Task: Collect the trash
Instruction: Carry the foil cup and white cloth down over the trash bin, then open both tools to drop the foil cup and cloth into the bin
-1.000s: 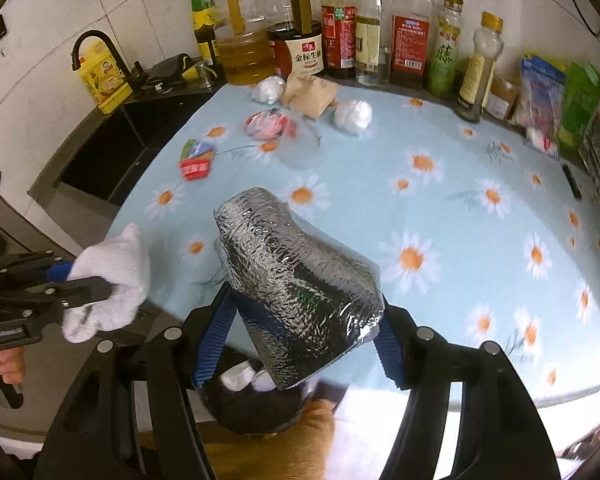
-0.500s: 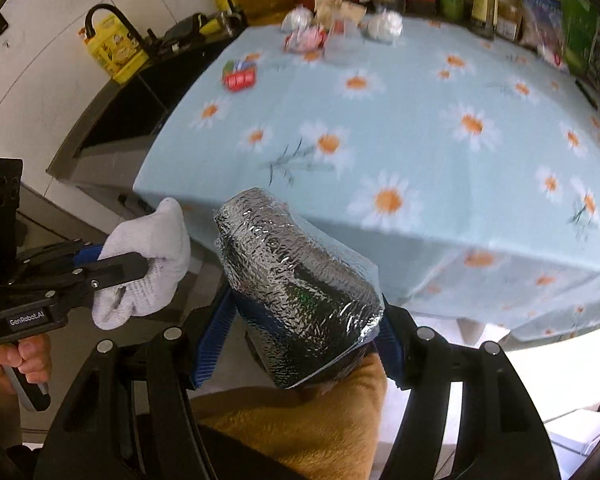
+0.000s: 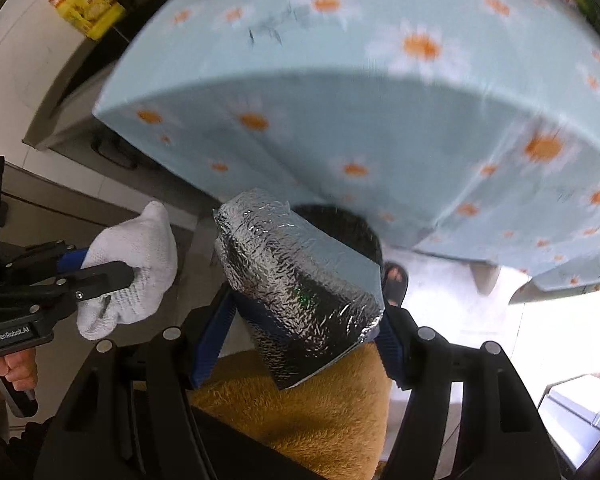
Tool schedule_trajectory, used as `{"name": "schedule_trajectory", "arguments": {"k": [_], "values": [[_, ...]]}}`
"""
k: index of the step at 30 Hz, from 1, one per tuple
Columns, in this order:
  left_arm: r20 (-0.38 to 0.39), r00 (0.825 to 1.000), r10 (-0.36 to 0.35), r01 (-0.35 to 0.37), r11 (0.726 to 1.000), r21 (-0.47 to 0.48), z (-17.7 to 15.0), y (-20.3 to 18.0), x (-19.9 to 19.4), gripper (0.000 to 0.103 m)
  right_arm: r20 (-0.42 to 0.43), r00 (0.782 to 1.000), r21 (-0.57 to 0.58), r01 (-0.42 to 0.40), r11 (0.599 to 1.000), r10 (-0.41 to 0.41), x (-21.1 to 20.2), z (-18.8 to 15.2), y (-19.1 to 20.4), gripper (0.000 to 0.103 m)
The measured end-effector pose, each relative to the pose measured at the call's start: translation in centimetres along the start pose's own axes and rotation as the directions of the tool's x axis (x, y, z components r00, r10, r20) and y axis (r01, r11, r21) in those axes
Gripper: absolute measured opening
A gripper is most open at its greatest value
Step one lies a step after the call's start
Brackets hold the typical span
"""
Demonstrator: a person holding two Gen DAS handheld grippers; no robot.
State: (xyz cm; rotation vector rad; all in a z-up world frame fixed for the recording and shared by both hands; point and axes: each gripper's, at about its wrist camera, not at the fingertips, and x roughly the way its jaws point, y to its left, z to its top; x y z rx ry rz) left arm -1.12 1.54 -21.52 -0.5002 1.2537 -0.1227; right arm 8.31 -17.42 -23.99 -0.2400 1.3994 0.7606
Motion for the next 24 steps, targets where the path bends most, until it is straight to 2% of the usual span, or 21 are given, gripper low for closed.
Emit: {"name": "schedule_trajectory", "arguments": {"k": [6, 9, 24], "values": [[-0.074, 0.997, 0.001, -0.005, 0.999, -0.053, -0.5, 1.3, 2.4, 0.028, -0.031, 0.999, 0.053, -0.029, 0.998, 0.031, 1.8, 0.1, -1.0, 0.065], [-0.094, 0.996, 0.001, -0.006, 0.999, -0.049, -0.3, 1.3, 3.0, 0.028, -0.038, 0.998, 0.075, -0.040, 0.996, 0.043, 2.4, 0.1, -1.5, 0.065], [-0.124, 0.992, -0.001, -0.007, 0.998, -0.067, 0.4, 1.0, 4.1, 0.033, -0.036, 0.997, 0.107, -0.059, 0.993, 0.063, 2.3, 0.0, -2.0, 0.066]]}}
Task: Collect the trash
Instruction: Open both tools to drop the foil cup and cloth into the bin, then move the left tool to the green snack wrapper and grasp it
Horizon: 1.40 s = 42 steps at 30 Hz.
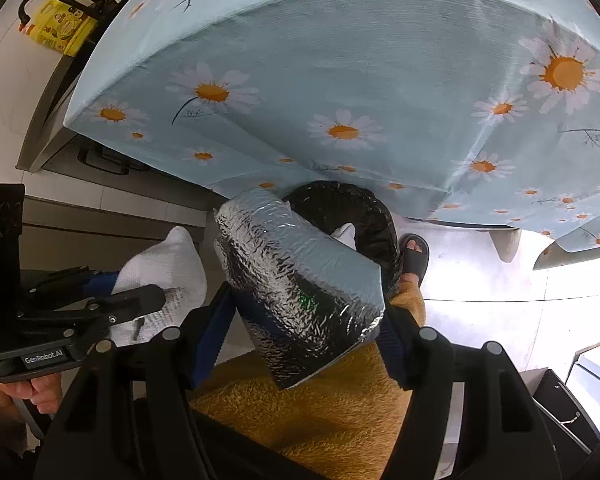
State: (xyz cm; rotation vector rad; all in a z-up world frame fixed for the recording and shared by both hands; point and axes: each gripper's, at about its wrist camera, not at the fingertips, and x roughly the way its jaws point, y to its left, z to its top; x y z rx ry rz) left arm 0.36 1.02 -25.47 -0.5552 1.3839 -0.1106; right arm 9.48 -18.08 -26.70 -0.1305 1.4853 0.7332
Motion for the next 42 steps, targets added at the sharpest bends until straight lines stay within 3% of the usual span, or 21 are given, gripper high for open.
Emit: {"name": "schedule_trajectory", "arguments": {"k": [2, 5, 23, 35, 42], "values": [[-0.004, 1.000, -0.002, 0.002, 1.000, -0.005, 0.0, 0.0, 0.1, 0.035, -0.003, 1.000, 0.006, -0.007, 1.000, 0.007, -0.1, 0.0, -0.1, 0.070], [-0.009, 1.000, -0.014, 0.014, 0.999, -0.032, 0.1, 0.2, 0.2, 0.054, -0.002, 1.000, 0.024, 0.014, 1.000, -0.014, 0.0, 0.2, -0.4, 0.075], [0.015, 1.000, -0.017, 0.017, 0.999, -0.045, 0.7, 0.4, -1.1, 0.054, 0.001, 1.000, 0.052, 0.001, 0.999, -0.001, -0.7, 0.2, -0.4, 0.077], [0.109, 0.993, -0.034, 0.035, 0.999, -0.007, 2.1, -1.1, -5.9, 0.054, 0.081, 0.996, 0.016, -0.025, 1.000, 0.023, -4.3, 1.4, 1.2, 0.077], [0.224, 0.974, -0.032, 0.020, 0.998, 0.059, 4.4, -3.4, -10.5, 0.054, 0.154, 0.987, -0.034, -0.050, 0.998, 0.054, -7.6, 2.3, 2.1, 0.077]]}}
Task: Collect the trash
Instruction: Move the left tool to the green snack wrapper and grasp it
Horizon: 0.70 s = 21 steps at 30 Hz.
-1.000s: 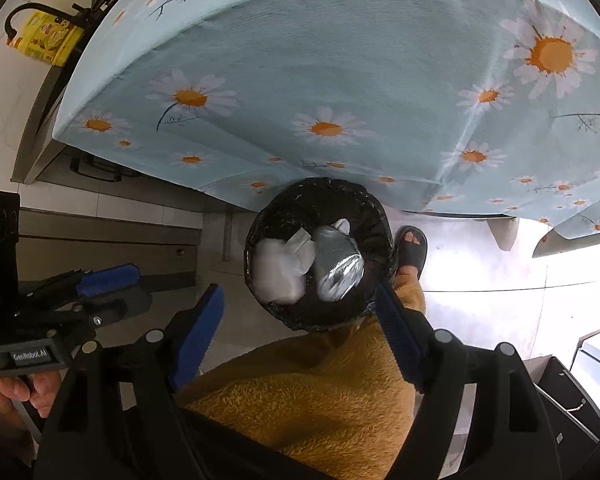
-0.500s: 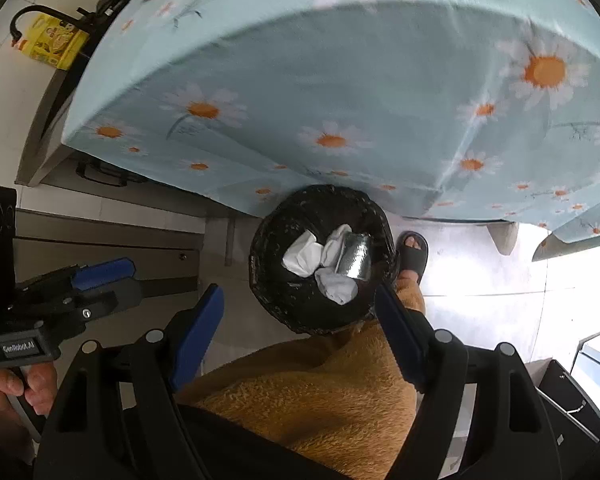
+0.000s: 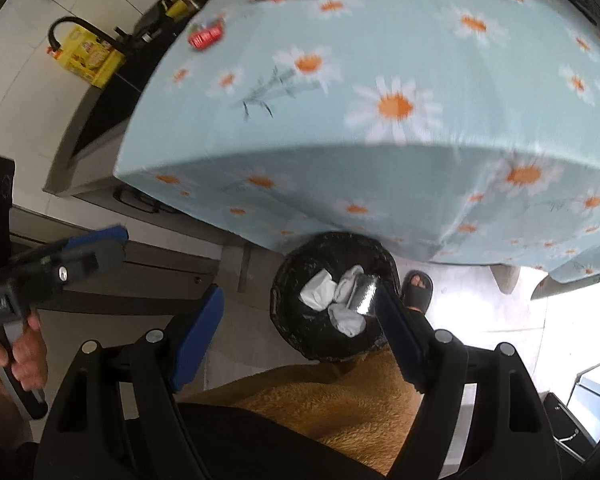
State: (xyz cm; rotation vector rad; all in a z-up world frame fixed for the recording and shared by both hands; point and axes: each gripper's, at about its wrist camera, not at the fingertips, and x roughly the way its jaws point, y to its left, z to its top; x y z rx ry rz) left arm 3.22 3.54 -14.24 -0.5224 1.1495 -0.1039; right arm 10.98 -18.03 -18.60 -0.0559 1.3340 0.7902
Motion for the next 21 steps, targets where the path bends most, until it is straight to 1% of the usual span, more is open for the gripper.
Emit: {"name": "schedule_trajectory", "arguments": {"k": [2, 5, 8, 11, 13, 15, 17, 18, 21], "values": [[0.029, 1.000, 0.008, -0.008, 1.000, 0.003, 1.1, -0.2, -0.8, 0.054, 0.022, 1.000, -0.015, -0.007, 1.000, 0.007, -0.9, 0.5, 0.1, 0.077], [0.070, 0.997, 0.033, -0.035, 0.999, 0.031, 2.7, -0.8, -1.9, 0.054, 0.066, 0.998, -0.054, -0.003, 0.999, 0.006, -2.5, 1.3, 0.8, 0.077], [0.100, 0.994, 0.048, -0.052, 0.998, 0.039, 4.5, -1.0, -2.5, 0.054, 0.125, 0.992, -0.083, 0.035, 0.996, -0.025, -4.1, 2.6, 1.1, 0.077], [0.137, 0.988, 0.074, -0.081, 0.996, 0.046, 6.5, -1.3, -3.1, 0.054, 0.160, 0.987, -0.084, 0.033, 0.996, -0.019, -5.3, 3.8, 1.0, 0.077], [0.165, 0.982, 0.088, -0.095, 0.995, 0.037, 7.6, -1.1, -3.7, 0.054, 0.186, 0.982, -0.089, 0.038, 0.995, -0.020, -6.1, 4.6, 0.6, 0.080], [0.184, 0.977, 0.103, -0.109, 0.994, 0.022, 8.8, -0.9, -3.9, 0.055, 0.203, 0.979, -0.090, 0.037, 0.995, -0.018, -6.7, 5.5, 0.2, 0.080], [0.191, 0.974, 0.121, -0.125, 0.992, 0.007, 9.9, -0.5, -3.9, 0.062, 0.213, 0.977, -0.088, 0.035, 0.995, -0.015, -7.0, 6.3, -0.2, 0.080], [0.200, 0.971, 0.131, -0.133, 0.991, -0.004, 10.6, -0.3, -3.8, 0.069, 0.220, 0.976, -0.088, 0.032, 0.996, -0.012, -7.2, 6.7, -0.5, 0.080], [0.218, 0.965, 0.144, -0.142, 0.990, -0.023, 12.5, 0.3, -3.5, 0.069, 0.231, 0.973, -0.088, 0.024, 0.996, -0.003, -7.5, 7.5, -0.9, 0.080]]}}
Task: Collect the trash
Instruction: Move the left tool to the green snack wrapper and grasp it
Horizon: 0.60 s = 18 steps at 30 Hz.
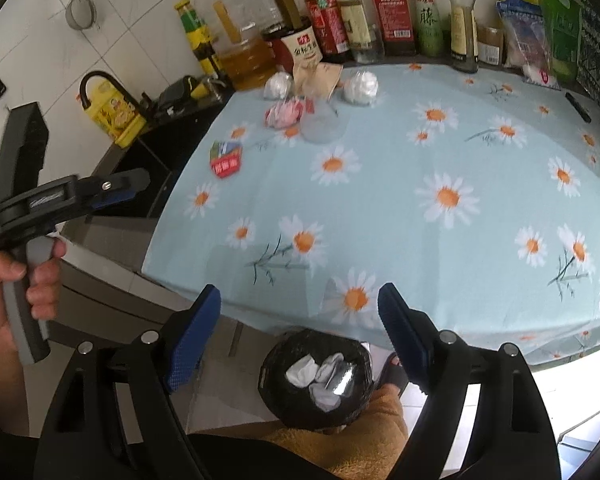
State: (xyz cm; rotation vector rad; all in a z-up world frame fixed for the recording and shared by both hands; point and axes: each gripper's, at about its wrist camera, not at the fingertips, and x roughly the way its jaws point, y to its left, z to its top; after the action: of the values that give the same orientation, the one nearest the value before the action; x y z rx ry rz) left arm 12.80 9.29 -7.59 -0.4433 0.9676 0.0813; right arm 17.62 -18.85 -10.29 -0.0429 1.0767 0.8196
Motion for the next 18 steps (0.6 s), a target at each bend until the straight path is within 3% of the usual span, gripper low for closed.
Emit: {"name": "schedule_trajectory", "arguments": {"k": [4, 10, 18], "values": [[0.014, 0.999, 0.045, -0.045, 0.999, 0.029, 2.3, 0.1, 1.9, 0.069, -0.001, 1.000, -0.005, 0.002, 1.000, -0.002, 0.2, 0.9, -1.2, 0.080], [-0.054, 0.992, 0.115, -0.114, 0.993, 0.019, 5.1, 1.2, 6.2, 0.069, 0.004, 1.000, 0.034, 0.004, 0.999, -0.004, 0.3, 2.0, -3.8, 0.080], [-0.148, 0.953, 0.264, -0.262, 0.965, 0.035, 6.6, 2.5, 11.9, 0.069, -0.034, 0.999, 0.055, 0.010, 0.998, -0.008, 1.1, 3.0, -6.2, 0.080]]}}
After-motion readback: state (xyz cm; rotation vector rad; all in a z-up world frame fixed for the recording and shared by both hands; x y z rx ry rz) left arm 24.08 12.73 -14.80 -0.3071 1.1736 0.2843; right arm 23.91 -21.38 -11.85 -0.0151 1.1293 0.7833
